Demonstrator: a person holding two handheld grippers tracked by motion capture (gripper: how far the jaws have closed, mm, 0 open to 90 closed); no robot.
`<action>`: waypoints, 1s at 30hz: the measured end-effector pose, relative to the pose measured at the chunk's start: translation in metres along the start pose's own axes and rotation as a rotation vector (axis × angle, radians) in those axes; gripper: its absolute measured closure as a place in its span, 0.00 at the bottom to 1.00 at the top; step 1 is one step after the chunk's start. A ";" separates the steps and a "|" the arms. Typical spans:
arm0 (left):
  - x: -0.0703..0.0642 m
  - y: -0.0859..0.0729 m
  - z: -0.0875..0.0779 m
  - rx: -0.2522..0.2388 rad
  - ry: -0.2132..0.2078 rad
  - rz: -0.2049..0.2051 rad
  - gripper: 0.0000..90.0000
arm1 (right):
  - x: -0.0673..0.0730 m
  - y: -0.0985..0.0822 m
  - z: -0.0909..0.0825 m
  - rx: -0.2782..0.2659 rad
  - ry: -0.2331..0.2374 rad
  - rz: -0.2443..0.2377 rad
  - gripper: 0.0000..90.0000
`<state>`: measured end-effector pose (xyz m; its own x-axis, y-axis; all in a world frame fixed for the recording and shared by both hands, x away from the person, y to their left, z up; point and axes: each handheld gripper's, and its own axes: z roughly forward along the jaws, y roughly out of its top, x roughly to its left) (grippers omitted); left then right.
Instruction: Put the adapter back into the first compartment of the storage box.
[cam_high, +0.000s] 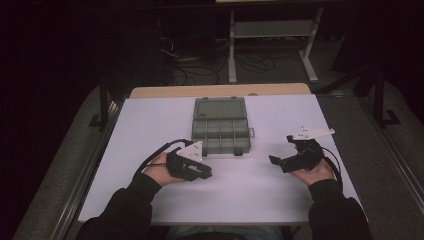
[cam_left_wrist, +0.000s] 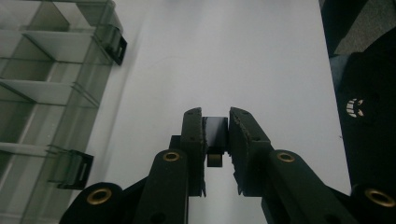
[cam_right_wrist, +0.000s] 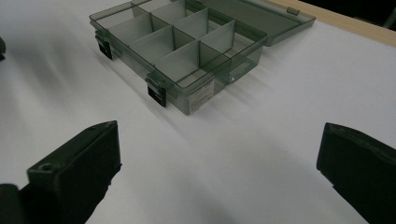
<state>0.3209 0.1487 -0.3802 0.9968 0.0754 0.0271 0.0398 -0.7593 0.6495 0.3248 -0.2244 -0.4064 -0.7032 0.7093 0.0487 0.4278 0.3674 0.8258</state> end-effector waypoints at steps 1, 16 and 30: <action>0.001 0.001 -0.002 0.001 0.004 -0.001 0.85 | 0.000 0.000 0.000 0.000 0.000 0.001 0.00; 0.013 0.018 -0.020 0.023 0.045 0.021 0.85 | 0.000 0.000 0.000 -0.002 0.004 -0.001 0.00; 0.026 0.027 -0.031 0.024 0.064 0.011 0.85 | 0.001 0.000 0.000 -0.002 0.008 -0.001 0.00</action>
<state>0.3461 0.1503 -0.3385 0.9908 0.1071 0.0829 0.0311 -0.7757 0.6303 0.3241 -0.2238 -0.4060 -0.7084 0.7039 0.0521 0.4256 0.3671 0.8271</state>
